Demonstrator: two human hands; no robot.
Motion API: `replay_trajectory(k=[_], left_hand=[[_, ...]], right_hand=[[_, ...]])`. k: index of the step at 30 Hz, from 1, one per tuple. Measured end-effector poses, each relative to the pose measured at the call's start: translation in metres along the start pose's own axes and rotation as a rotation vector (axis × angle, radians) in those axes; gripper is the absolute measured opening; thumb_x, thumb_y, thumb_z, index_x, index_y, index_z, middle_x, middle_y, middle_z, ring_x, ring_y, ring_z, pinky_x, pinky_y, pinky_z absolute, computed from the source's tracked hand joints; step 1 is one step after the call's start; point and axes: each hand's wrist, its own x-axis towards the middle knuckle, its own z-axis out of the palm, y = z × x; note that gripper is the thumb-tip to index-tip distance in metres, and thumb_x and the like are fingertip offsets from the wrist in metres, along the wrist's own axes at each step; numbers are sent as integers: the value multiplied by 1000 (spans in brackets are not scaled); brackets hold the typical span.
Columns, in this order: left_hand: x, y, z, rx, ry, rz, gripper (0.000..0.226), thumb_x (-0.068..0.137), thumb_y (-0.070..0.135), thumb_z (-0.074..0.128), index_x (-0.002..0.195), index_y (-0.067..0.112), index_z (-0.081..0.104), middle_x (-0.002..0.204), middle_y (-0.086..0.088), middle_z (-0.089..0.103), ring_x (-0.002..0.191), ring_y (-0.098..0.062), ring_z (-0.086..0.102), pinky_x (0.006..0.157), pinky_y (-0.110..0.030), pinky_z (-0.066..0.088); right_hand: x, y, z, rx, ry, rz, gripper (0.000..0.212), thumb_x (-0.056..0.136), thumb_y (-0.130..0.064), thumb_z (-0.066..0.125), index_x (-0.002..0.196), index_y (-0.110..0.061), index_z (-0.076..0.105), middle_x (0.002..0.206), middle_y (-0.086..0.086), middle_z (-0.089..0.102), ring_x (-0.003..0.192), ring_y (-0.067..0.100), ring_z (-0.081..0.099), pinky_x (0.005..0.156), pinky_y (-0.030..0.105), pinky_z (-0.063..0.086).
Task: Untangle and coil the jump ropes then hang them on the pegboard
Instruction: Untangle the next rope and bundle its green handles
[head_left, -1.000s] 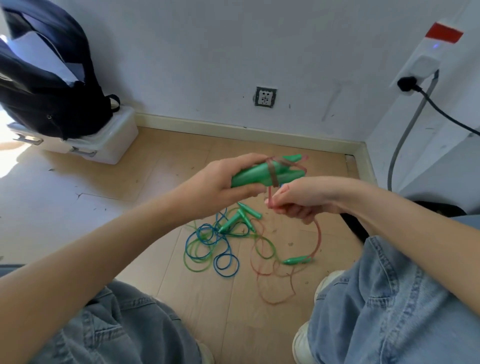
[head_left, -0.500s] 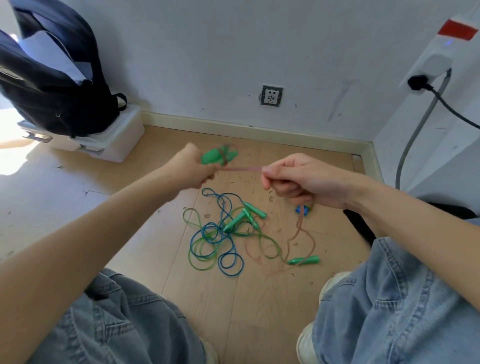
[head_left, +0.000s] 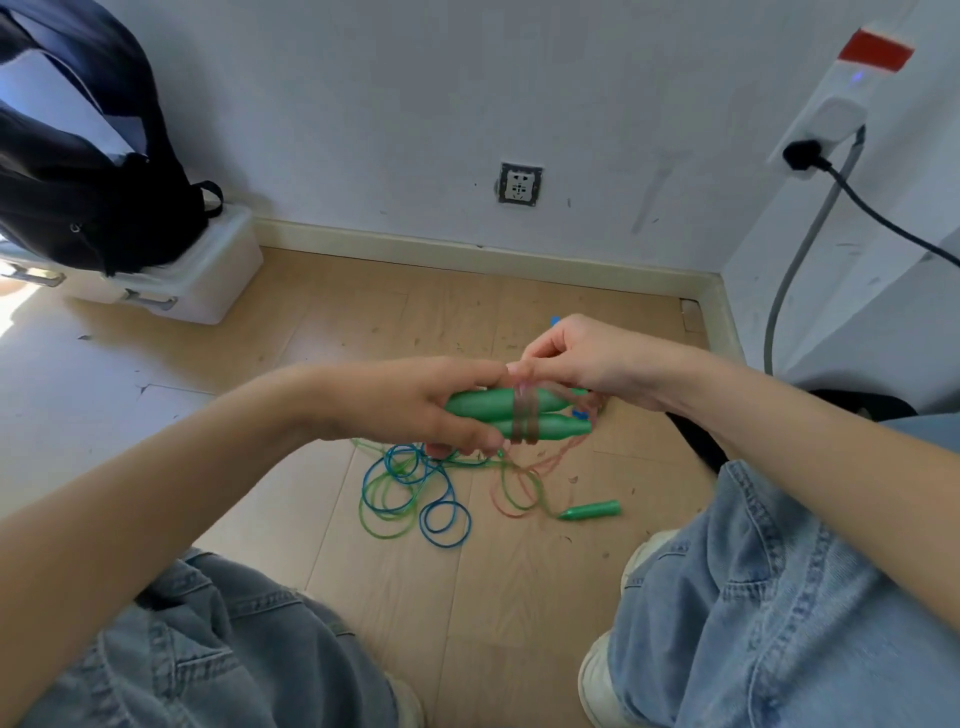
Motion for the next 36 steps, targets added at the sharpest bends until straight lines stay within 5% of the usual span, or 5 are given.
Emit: replay_trajectory(k=[9, 15, 20, 25, 36], left_hand=[[10, -9, -25, -748, 552, 33, 19, 85, 3, 57, 99, 6, 45, 73, -6, 61, 54, -7, 55, 48, -16, 45], [25, -30, -33, -498, 834, -175, 24, 86, 0, 51, 107, 5, 39, 84, -9, 55, 61, -11, 48, 49, -18, 42], [21, -36, -20, 197, 485, -381, 11, 89, 6, 50, 94, 8, 41, 90, -6, 62, 69, -19, 58, 72, -37, 52], [19, -11, -4, 442, 101, -184, 15, 90, 13, 55, 84, 23, 46, 78, 9, 61, 60, -6, 57, 64, -20, 47], [1, 2, -17, -71, 206, 164, 15, 88, 7, 55, 103, 4, 55, 77, 10, 65, 66, 0, 56, 62, -16, 45]], right_hand=[[-4, -8, 6, 350, -91, -67, 37, 95, -35, 44, 66, -13, 53, 57, -1, 44, 48, 9, 34, 48, 22, 35], [-13, -21, 16, 37, -159, -184, 29, 96, -23, 47, 70, -15, 56, 54, -8, 42, 51, 9, 36, 51, 23, 32], [-13, -28, -1, 130, 52, -207, 39, 97, -24, 45, 60, -13, 50, 43, -9, 33, 40, 6, 24, 40, 16, 21], [-10, -22, -14, 10, 219, -156, 40, 94, -30, 52, 57, -14, 54, 49, -1, 41, 44, 9, 29, 42, 17, 25], [-1, -3, -6, -21, 27, 74, 26, 92, -22, 54, 68, -13, 57, 42, -9, 43, 40, 8, 32, 39, 19, 27]])
